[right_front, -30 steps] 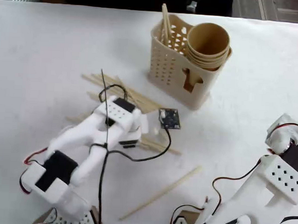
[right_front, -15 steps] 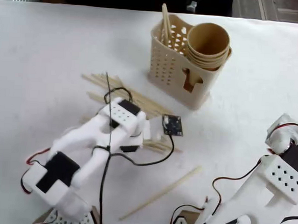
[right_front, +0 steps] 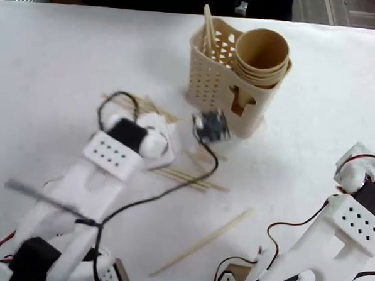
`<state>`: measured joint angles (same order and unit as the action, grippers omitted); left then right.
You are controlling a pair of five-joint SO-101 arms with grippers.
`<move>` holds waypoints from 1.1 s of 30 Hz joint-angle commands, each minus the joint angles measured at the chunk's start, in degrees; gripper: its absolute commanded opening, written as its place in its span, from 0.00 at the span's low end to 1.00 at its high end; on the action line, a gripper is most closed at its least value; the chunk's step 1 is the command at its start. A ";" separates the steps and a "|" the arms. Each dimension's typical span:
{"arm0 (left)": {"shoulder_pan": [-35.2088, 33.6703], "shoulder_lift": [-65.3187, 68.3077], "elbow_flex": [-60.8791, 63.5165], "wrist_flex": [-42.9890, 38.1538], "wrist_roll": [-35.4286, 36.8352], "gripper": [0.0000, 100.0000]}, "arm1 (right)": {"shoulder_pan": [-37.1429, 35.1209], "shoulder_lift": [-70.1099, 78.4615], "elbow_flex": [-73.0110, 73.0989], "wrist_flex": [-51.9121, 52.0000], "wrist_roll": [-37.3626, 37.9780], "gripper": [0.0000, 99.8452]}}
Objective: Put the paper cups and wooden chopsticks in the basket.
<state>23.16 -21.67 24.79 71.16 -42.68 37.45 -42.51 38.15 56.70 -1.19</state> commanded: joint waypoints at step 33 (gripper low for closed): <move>-2.51 42.33 -85.63 -29.71 41.41 0.02 | -0.48 -0.75 -0.26 -0.92 0.26 0.11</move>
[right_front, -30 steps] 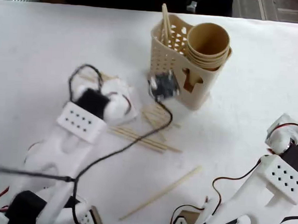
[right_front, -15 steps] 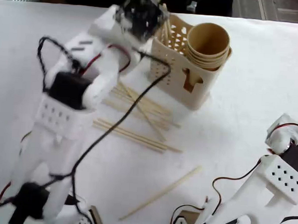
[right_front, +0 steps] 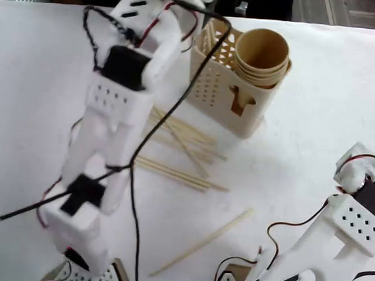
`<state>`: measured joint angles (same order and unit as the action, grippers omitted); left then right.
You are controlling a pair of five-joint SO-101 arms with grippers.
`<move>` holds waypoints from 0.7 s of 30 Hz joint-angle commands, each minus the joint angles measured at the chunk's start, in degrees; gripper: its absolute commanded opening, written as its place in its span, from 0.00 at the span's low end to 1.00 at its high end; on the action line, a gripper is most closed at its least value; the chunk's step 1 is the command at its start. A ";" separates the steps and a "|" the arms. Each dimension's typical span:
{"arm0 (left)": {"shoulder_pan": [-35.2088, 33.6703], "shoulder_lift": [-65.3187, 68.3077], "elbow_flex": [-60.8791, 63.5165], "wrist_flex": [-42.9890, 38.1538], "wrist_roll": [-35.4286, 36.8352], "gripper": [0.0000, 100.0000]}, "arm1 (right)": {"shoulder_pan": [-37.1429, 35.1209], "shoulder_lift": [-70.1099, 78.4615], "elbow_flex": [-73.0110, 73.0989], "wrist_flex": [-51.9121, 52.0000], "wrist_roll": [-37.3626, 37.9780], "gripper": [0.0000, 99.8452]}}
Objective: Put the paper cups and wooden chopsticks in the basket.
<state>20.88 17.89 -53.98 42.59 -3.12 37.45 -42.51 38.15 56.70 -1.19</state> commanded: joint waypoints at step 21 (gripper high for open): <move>0.22 7.16 -10.99 19.25 2.64 0.14 | -0.48 -0.75 -0.26 -0.84 0.53 0.11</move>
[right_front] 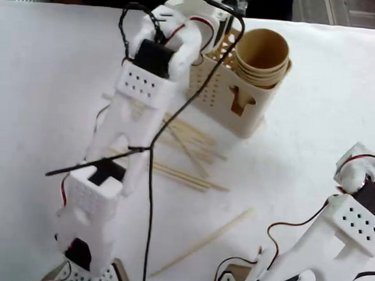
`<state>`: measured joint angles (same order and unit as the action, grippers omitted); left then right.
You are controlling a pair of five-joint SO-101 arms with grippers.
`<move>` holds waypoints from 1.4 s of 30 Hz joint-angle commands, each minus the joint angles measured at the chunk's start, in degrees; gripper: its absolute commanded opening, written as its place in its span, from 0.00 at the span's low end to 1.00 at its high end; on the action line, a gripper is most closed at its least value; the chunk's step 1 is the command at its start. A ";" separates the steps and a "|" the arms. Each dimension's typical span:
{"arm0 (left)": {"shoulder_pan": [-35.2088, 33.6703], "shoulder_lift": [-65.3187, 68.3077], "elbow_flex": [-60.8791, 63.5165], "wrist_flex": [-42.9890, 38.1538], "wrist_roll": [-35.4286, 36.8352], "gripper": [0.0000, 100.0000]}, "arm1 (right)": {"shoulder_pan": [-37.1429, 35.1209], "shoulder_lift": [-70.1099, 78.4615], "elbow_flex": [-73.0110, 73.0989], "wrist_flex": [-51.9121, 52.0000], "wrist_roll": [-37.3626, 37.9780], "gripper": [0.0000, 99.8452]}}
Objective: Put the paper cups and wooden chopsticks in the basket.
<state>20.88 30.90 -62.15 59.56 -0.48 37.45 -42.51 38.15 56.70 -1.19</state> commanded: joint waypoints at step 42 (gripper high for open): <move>-40.92 -69.85 58.55 29.27 -11.60 0.09 | -71.34 10.59 -26.46 36.70 26.29 0.11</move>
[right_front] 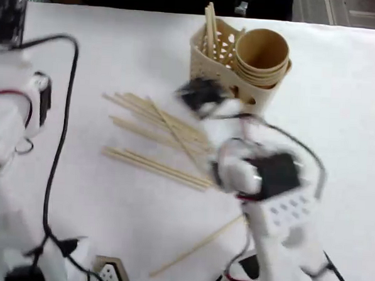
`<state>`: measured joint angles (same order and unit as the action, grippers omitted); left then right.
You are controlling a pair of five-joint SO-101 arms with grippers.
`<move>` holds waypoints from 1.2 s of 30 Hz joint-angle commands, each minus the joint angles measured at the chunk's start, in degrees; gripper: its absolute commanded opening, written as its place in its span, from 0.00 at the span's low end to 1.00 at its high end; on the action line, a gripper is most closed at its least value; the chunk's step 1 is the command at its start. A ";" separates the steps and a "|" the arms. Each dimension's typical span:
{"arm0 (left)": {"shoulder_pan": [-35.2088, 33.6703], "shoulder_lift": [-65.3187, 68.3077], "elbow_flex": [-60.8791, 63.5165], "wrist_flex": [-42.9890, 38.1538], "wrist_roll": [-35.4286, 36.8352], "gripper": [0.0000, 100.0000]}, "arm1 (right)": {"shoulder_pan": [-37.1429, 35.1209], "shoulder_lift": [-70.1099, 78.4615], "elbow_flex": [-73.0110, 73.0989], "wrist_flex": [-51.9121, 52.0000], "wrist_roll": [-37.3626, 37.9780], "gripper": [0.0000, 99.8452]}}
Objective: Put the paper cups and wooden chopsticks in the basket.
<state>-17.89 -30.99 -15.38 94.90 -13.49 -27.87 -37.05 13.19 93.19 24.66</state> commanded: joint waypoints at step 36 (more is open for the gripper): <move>-6.37 -44.18 73.93 -34.02 8.70 0.09 | -17.19 57.98 -7.56 -25.45 0.44 0.23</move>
<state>-23.78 -74.33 58.81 62.29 -5.23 -44.92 20.44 8.00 69.36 24.66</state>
